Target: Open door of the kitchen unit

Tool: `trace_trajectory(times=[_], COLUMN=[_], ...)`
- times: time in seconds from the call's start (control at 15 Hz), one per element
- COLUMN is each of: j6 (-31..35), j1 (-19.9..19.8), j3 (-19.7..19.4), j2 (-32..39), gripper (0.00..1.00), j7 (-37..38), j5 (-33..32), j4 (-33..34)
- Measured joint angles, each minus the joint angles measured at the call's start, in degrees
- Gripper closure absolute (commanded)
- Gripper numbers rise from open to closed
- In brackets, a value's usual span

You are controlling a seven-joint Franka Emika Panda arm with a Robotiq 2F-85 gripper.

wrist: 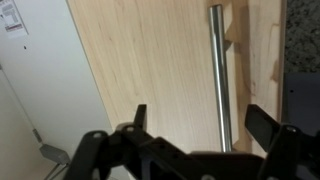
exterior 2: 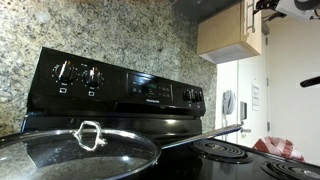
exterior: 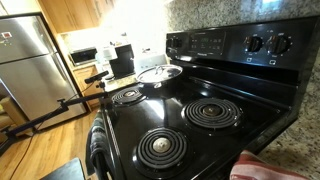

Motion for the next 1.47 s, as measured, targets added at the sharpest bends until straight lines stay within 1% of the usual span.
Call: trace_trajectory(times=[0.13,0.27,0.33,0.4,0.47,0.53,0.87,0.93,1.0,1.07,1.13,1.27,1.47], j6=[-0.28,-0.42,-0.42,-0.42,-0.42,-0.42,-0.42,-0.42,-0.42,-0.42,-0.42,-0.39,-0.39], j1=[-2.18,-3.07,-3.08,-2.88,-2.47,-2.0,-0.18,0.07,0.18,0.23,0.24,0.29,0.49], j3=[1.52,2.47,2.72,2.86,2.88,2.89,2.87,2.85,2.85,2.82,2.78,2.58,2.29], j2=[0.79,1.27,1.41,1.47,1.54,1.62,2.85,3.29,3.74,4.19,4.57,5.03,5.09], gripper=[0.0,0.0,0.09,0.03,0.05,0.0,0.0,0.04,0.28,0.28,0.32,0.47,0.71], j7=[0.0,0.0,0.0,0.0,0.0,0.0,-0.06,-0.06,-0.06,-0.06,-0.07,-0.09,-0.09], j5=[0.0,0.0,0.0,0.0,-0.01,-0.01,-0.21,-0.28,-0.33,-0.36,-0.38,-0.5,-0.53], j4=[0.98,1.54,1.71,1.84,1.96,2.07,2.66,2.81,2.94,3.1,3.22,3.44,3.67])
